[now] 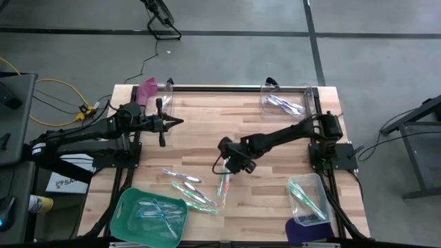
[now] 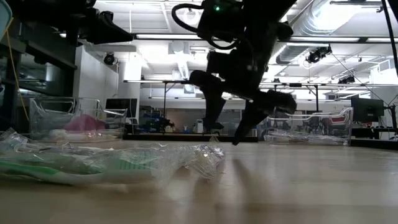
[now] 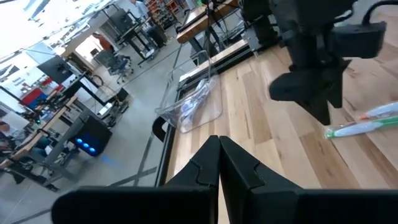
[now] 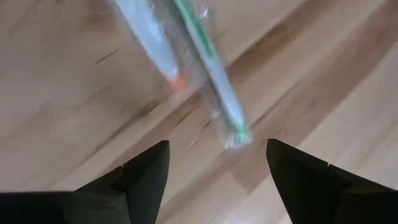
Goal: Pick & Place Toothbrushes
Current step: Put the green toothbrush into the white bin
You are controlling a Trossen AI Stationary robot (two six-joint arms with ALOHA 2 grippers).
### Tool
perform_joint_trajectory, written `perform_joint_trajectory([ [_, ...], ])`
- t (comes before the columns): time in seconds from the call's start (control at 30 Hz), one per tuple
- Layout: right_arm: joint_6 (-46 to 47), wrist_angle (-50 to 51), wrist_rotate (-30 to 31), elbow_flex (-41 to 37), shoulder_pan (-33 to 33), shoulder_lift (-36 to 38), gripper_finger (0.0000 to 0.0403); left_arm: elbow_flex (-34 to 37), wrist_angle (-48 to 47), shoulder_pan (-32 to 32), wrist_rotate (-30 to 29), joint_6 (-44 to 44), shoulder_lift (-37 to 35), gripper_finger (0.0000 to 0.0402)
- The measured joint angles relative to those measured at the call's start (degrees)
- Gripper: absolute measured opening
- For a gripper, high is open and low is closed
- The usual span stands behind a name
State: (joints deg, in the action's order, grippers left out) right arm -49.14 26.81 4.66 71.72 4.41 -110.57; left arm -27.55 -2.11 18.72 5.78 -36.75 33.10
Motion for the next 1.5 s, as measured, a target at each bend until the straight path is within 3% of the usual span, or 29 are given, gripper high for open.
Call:
perform_joint_trajectory([
  [0.33, -7.97, -5.93, 1.46, 0.11, 0.51, -1.88, 0.0196, -0.02, -1.09, -0.02, 0.00, 0.02, 0.00, 0.0003],
  [0.73, -11.02, -5.76, -0.92, 0.28, -0.05, -5.10, 0.0145, -0.02, -1.14, -0.02, 0.02, 0.02, 0.00, 0.0003],
  [0.9, -10.88, -5.21, -1.58, 0.21, -0.20, -5.25, 0.0106, -0.02, -1.34, -0.02, 0.02, 0.02, 0.00, 0.0003],
  [1.23, -3.85, -5.17, -1.94, 0.09, -0.77, -5.38, 0.0015, -0.02, -1.57, -0.02, 0.02, 0.02, 0.00, 0.0003],
  [1.5, 6.30, -4.00, 2.01, -0.03, -0.71, -3.91, 0.0020, -0.02, -2.38, -0.02, 0.02, 0.02, 0.00, 0.0003],
])
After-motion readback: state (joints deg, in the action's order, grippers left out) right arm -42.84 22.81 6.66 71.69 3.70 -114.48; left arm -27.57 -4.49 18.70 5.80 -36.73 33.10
